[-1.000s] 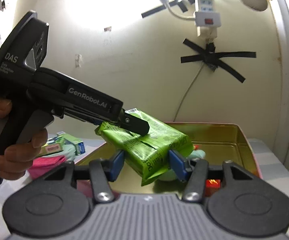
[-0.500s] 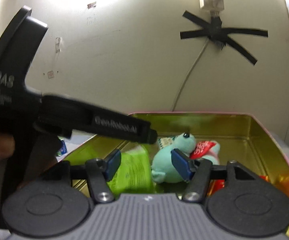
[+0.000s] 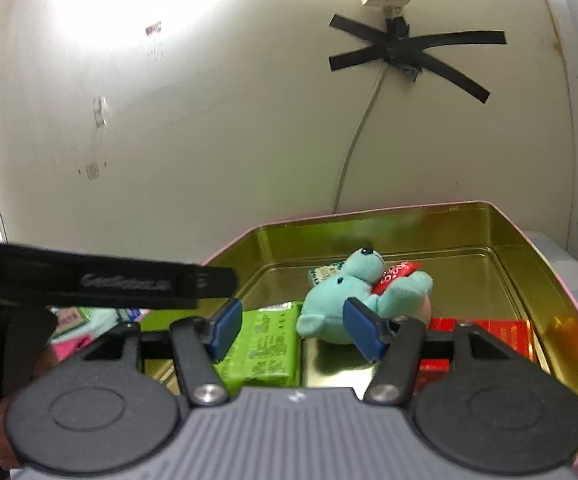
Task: Organize objects
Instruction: 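Carry the snack pack with both grippers and drop it into the pink tin, then move both grippers to the pink zip pouch beside the mint pouch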
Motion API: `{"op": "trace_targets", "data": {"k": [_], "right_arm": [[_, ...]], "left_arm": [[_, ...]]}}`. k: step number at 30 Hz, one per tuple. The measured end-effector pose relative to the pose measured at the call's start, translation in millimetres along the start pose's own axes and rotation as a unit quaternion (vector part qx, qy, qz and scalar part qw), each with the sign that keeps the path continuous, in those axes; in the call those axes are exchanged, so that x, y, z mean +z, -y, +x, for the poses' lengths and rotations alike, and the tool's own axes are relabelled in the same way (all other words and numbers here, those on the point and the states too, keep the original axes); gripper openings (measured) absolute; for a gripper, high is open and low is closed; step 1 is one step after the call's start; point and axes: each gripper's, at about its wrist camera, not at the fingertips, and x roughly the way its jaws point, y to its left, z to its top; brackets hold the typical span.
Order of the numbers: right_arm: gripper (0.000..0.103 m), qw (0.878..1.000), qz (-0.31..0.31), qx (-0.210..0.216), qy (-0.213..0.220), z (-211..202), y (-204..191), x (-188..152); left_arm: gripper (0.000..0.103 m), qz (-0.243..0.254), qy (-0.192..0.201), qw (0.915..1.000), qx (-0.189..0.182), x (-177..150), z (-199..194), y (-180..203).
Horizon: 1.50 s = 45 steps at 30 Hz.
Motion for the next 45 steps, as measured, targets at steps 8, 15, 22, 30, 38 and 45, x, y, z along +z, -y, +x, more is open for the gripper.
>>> {"op": "trace_targets", "data": {"k": [8, 15, 22, 30, 38, 45], "right_arm": [[0.060, 0.997, 0.034, -0.015, 0.065, -72.0, -14.7, -18.8], [0.066, 0.991, 0.077, -0.054, 0.090, -122.1, -14.7, -55.1], [0.067, 0.994, 0.097, -0.047, -0.012, -96.2, -11.0, -79.7], [0.079, 0.995, 0.011, -0.051, -0.089, -64.5, -38.6, -78.4], [0.081, 0.992, -0.029, -0.072, -0.101, -55.4, -66.9, -83.2], [0.081, 0.986, -0.104, -0.021, -0.127, -31.0, -134.6, -92.4]], "left_arm": [[0.068, 0.004, 0.018, 0.9997, 0.014, -20.2, -58.6, 6.4], [0.068, 0.013, 0.012, 0.9997, 0.014, -55.0, -87.9, 19.8], [0.068, 0.019, -0.010, 0.9990, 0.039, -94.9, -85.2, 13.3], [0.071, 0.005, -0.050, 0.9946, 0.091, -129.7, -63.8, -25.6], [0.081, -0.007, -0.043, 0.9947, 0.093, -135.8, -73.1, -57.3], [0.082, -0.018, -0.044, 0.9930, 0.108, -143.7, -82.7, -99.3]]}}
